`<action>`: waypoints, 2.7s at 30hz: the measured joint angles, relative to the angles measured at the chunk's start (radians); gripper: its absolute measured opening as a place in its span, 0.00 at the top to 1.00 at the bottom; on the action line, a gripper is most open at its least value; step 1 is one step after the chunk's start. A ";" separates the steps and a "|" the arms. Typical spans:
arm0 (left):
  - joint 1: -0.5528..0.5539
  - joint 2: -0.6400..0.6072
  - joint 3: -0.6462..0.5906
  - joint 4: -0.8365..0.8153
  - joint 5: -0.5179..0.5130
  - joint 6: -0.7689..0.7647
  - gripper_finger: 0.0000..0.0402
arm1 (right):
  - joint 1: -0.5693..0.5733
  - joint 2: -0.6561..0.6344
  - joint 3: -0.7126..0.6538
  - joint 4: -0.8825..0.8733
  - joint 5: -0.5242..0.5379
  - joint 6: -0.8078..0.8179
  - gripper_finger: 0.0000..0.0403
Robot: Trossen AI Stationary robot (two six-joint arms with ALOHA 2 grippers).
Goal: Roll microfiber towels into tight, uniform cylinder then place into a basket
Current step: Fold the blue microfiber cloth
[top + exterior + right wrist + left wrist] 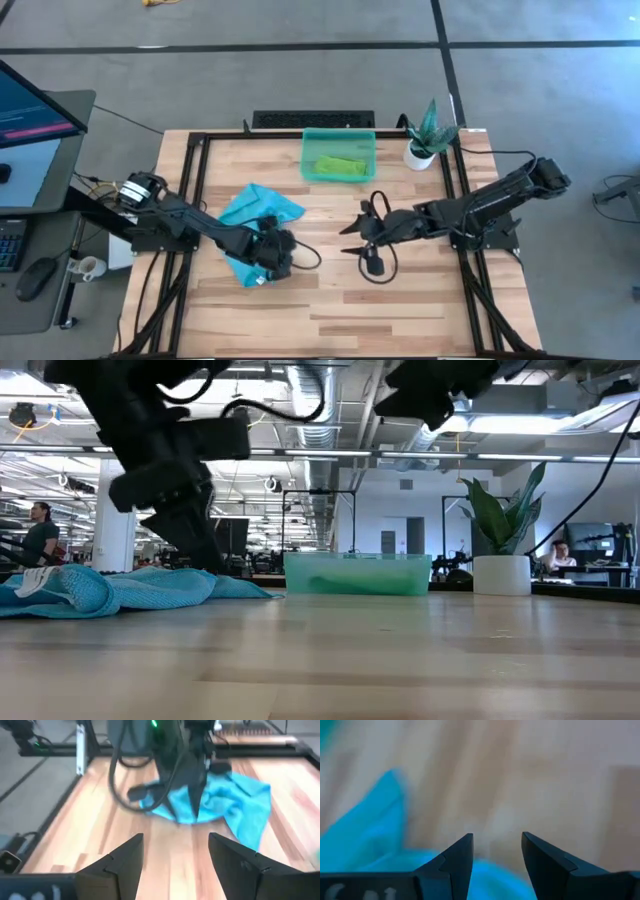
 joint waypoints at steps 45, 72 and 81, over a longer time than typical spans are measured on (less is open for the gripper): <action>-0.484 -0.122 0.000 -0.421 -0.089 -0.947 0.60 | -0.035 0.001 0.000 -0.025 -0.003 0.054 0.39; -0.483 0.020 0.000 -0.486 0.011 -1.057 0.60 | -0.035 0.001 0.000 -0.024 -0.003 0.054 0.39; -0.483 0.020 0.000 -0.480 0.016 -1.059 0.60 | -0.035 0.001 0.000 -0.024 -0.003 0.054 0.39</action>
